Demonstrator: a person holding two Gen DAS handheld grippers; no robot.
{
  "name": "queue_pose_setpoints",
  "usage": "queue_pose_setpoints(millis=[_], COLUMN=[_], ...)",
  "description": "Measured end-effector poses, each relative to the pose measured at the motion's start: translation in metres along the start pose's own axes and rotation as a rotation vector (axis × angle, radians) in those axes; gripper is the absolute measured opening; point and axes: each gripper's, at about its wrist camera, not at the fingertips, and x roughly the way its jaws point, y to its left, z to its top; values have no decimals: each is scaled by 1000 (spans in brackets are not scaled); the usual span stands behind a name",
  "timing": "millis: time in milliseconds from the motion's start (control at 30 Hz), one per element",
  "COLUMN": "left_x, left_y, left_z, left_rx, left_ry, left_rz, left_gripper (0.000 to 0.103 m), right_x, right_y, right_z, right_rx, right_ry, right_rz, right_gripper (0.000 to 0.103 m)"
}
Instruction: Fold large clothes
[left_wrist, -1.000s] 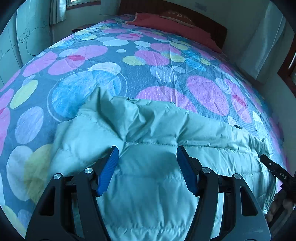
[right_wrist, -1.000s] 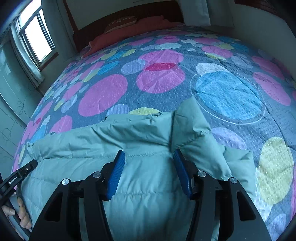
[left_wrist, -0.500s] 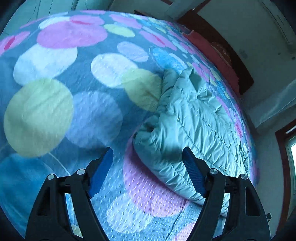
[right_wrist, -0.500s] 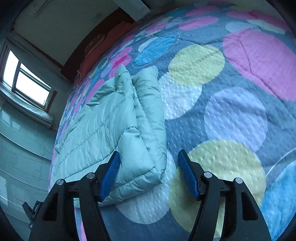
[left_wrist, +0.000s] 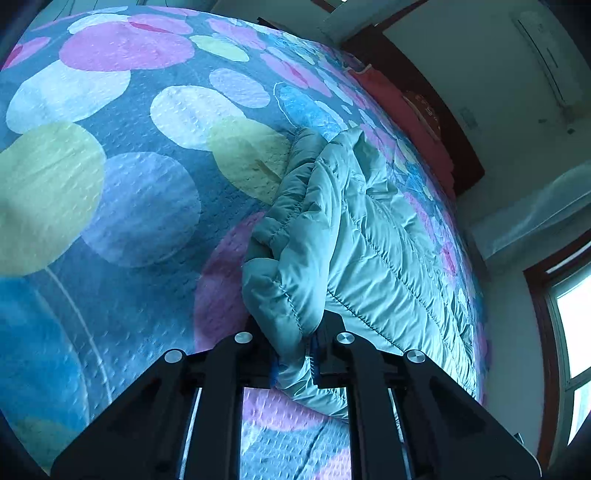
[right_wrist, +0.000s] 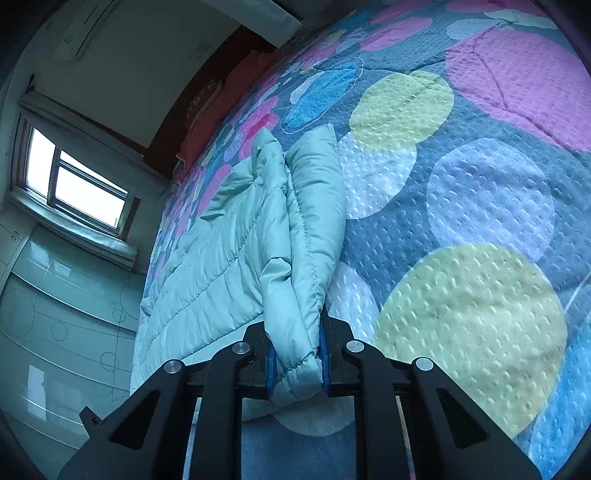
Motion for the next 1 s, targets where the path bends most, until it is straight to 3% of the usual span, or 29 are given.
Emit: queue_pose_setpoints(millis=[433,633,700,1000], left_x=[-75,-86,-83,-92], left_y=[52,61,60,68], left_z=[-58,-67,-67,-73], left_rx=[-22,-12,-4,20], left_ry=[54,57,61,70], left_rz=[-4,-8,3,60], left_gripper=[11,11,13,39], right_x=[-53,-61,-58,-77], right_y=[-23,-25,-26,-39], right_z=[-60,-75,-70,-71], right_rx=[15,8,19,7], right_ry=[80,89,91,76], right_rz=[8,0,0,-49], right_gripper=[17,17,19,35])
